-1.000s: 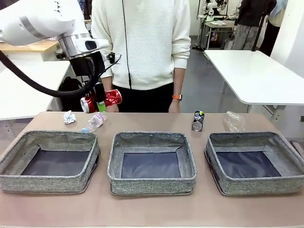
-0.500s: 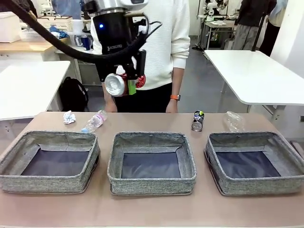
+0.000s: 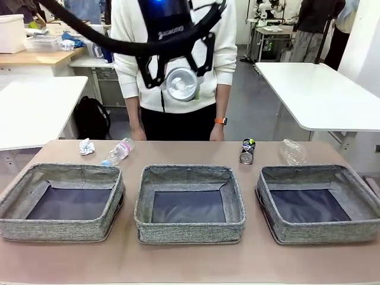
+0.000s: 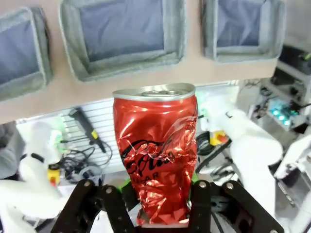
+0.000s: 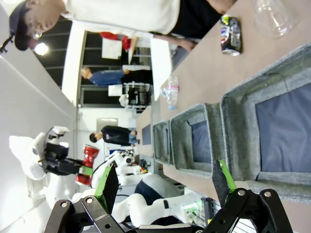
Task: Sort the waste into the appropriate baskets.
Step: Pick up the waste item pointed out by the person.
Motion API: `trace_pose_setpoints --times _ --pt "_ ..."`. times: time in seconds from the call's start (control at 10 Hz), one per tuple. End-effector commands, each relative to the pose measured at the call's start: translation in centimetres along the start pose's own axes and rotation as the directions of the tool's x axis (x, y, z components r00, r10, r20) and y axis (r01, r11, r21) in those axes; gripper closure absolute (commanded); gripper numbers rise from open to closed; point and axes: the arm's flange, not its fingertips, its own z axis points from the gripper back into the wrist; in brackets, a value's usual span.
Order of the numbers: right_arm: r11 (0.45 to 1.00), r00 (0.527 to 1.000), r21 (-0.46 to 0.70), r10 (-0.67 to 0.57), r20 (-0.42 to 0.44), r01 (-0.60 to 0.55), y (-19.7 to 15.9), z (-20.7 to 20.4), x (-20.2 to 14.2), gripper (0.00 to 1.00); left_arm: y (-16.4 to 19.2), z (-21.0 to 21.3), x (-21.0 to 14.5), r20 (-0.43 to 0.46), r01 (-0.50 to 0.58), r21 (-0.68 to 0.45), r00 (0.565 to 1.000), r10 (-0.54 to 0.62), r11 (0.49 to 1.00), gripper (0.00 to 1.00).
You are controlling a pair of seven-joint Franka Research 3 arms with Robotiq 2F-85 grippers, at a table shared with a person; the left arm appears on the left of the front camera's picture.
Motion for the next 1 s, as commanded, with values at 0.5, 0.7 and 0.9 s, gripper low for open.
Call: trace_pose_setpoints --times 0.5,0.7,0.9 --pt "1.000 1.000 0.027 0.002 0.009 -0.003 0.3 0.0 0.2 0.00 -2.4 5.5 0.3 0.120 0.012 0.158 0.992 -0.032 0.987 0.72" --pt "1.000 1.000 0.027 0.002 0.009 -0.003 0.3 0.0 0.2 0.00 -2.2 4.4 -1.7 0.145 0.041 0.085 0.988 -0.053 0.996 0.72" --pt "1.000 1.000 0.027 0.002 0.009 -0.003 0.3 0.0 0.2 0.00 -2.2 4.4 -1.7 0.145 0.041 0.085 0.988 -0.053 0.996 0.72"
